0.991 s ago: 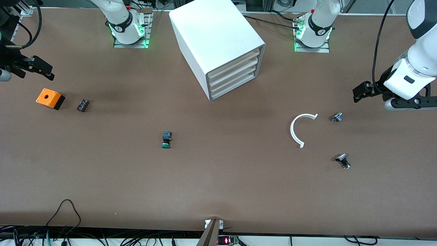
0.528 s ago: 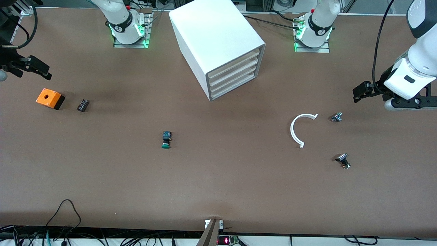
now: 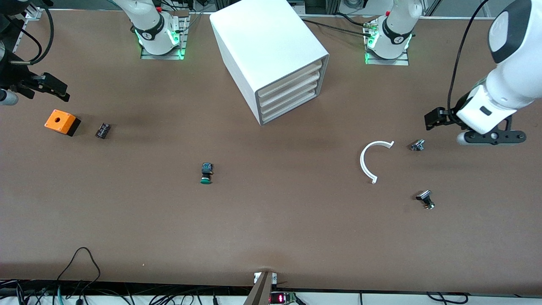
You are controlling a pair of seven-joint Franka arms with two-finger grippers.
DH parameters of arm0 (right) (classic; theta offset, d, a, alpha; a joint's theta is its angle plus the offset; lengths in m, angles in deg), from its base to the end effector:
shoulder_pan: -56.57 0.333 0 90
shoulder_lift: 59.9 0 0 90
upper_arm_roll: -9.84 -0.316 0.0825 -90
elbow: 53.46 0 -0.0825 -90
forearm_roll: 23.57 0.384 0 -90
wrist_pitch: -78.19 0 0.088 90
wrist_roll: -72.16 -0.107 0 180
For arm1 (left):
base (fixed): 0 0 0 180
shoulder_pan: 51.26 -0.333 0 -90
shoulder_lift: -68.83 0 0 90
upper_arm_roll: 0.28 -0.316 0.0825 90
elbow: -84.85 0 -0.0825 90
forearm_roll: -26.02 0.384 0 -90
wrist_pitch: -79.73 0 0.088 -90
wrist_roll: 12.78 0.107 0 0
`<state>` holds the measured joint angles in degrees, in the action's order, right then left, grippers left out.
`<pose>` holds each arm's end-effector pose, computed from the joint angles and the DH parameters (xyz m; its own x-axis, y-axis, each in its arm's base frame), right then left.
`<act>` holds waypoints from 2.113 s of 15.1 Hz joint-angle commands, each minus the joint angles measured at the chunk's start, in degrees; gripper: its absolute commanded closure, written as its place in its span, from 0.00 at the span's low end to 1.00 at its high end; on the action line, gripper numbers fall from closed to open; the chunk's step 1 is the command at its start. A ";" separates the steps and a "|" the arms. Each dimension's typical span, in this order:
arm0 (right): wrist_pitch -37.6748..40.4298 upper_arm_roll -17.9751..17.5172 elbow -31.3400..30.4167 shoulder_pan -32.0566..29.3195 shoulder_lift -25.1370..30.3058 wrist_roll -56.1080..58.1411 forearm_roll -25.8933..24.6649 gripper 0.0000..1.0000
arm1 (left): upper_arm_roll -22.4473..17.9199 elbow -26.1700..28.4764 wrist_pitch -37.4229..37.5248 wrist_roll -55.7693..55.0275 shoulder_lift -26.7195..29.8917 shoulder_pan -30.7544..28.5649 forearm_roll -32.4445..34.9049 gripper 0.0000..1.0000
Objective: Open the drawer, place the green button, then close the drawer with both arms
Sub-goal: 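Reach the left gripper to the cabinet drawer while the right gripper moves out, then pull the drawer open with the left gripper while the right gripper grasps the button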
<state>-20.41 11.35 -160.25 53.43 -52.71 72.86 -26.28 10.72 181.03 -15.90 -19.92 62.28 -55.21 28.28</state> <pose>0.5187 -0.0472 0.5657 0.9979 -0.0616 -0.0182 -0.0607 -0.9972 0.0431 0.5811 -0.0632 0.5175 0.9930 -0.0029 -0.1185 -0.0067 -0.9995 -0.0317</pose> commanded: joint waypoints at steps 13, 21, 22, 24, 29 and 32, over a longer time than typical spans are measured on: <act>-2.98 -0.19 0.96 3.66 -10.69 1.41 1.31 0.00 | 5.34 12.52 -10.35 10.65 -22.01 4.82 -40.72 0.00; -14.84 -0.80 2.54 11.67 -19.48 -5.89 7.37 0.00 | 12.72 23.86 -23.36 19.70 -24.21 10.45 -60.09 0.02; -17.30 -0.89 2.54 12.80 -20.71 -5.97 7.46 0.00 | 12.72 24.39 -23.89 19.97 -24.21 11.07 -60.09 0.02; -22.40 -0.89 2.72 15.70 -23.08 -6.67 9.55 0.00 | 12.81 25.45 -24.07 20.41 -24.30 12.04 -60.18 0.06; -29.87 -0.63 7.02 22.47 -33.88 -8.35 10.10 0.00 | 14.30 27.91 -26.35 22.61 -24.92 12.83 -62.47 0.32; -36.20 -0.63 7.38 23.71 -38.90 -8.26 10.19 0.00 | 14.57 27.92 -27.76 22.87 -25.18 12.74 -62.29 1.00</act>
<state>-54.07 10.08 -155.44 76.49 -87.62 64.57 -16.92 24.95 208.09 -42.05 1.01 36.82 -42.64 -32.67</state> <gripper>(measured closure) 0.000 0.370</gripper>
